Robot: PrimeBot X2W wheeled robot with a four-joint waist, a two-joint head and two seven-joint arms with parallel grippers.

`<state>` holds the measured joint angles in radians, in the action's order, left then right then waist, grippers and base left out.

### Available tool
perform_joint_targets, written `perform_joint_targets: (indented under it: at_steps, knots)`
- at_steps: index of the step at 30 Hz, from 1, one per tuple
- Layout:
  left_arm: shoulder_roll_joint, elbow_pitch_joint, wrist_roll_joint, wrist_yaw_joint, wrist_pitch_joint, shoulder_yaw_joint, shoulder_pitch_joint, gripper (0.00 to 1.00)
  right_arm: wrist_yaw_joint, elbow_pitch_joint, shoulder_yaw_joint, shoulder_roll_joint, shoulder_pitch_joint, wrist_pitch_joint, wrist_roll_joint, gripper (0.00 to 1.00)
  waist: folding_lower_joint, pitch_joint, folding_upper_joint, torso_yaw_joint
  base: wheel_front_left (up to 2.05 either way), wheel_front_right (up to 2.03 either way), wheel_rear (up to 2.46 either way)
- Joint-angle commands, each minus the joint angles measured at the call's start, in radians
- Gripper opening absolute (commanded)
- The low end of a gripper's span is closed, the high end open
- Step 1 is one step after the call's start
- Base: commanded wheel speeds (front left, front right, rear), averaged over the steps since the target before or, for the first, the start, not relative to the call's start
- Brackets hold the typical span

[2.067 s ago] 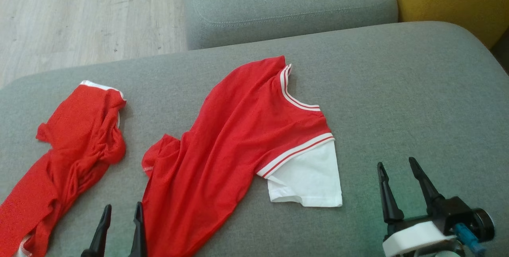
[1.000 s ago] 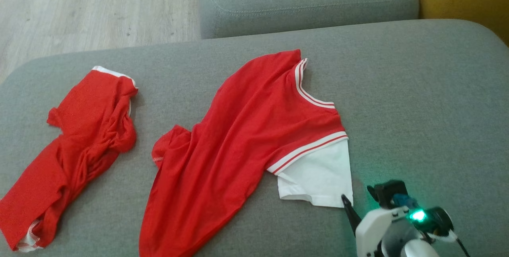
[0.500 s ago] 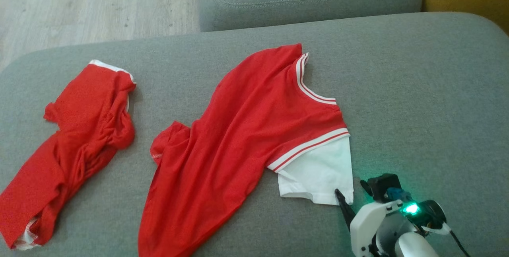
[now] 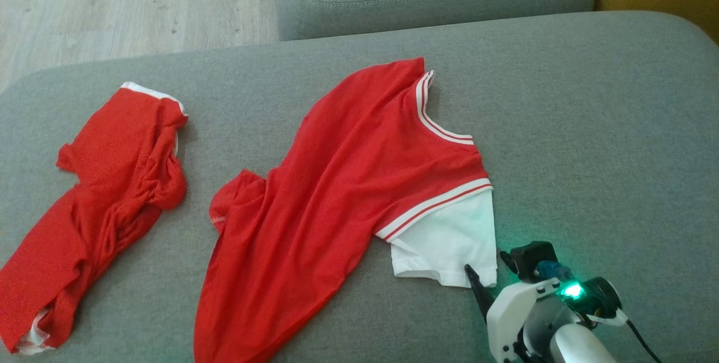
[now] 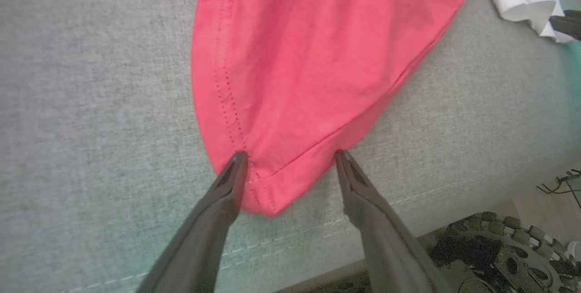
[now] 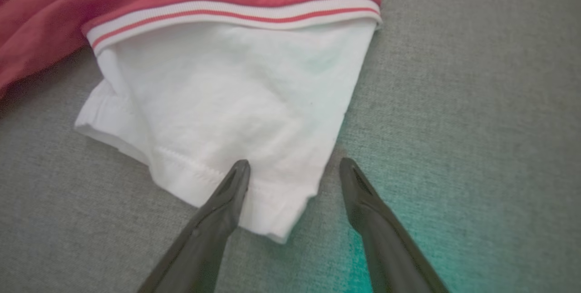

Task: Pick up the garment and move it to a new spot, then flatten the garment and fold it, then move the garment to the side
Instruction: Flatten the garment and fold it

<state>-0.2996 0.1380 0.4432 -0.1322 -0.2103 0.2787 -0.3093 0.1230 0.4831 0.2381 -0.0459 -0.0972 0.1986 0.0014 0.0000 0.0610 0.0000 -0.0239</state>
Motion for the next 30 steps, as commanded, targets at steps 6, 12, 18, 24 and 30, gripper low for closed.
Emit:
perform_joint_targets:
  at_steps: [6, 12, 18, 24, 30]
  knots:
    - [-0.007, 0.018, 0.004, 0.003, 0.021, -0.023, 0.061, 1.0, 0.008, -0.016, 0.038, -0.004, -0.036, 0.02, 0.009, 1.0, 0.0, 0.008, 0.0, 0.0, 0.0, 0.0, 0.0]
    - [-0.008, 0.05, 0.007, 0.004, 0.032, -0.02, 0.07, 1.0, 0.008, -0.008, 0.046, -0.004, -0.034, 0.038, 0.023, 1.0, 0.0, 0.017, 0.0, 0.001, 0.0, 0.0, 0.0]
    - [-0.007, 0.078, 0.013, 0.003, 0.042, -0.008, 0.083, 1.0, 0.008, 0.007, 0.059, -0.004, -0.033, 0.061, 0.039, 1.0, 0.0, 0.031, 0.0, 0.002, 0.0, 0.0, 0.0]
    - [-0.011, 0.103, 0.02, 0.003, 0.046, 0.007, 0.094, 0.57, 0.008, 0.011, 0.084, -0.004, -0.042, 0.053, 0.069, 0.57, 0.0, 0.042, 0.0, 0.002, 0.0, 0.0, 0.0]
    - [-0.018, 0.135, 0.031, 0.002, 0.058, 0.029, 0.106, 0.42, 0.008, 0.013, 0.091, -0.004, -0.053, 0.03, 0.109, 0.0, 0.0, 0.052, 0.0, 0.0, 0.0, 0.0, 0.0]
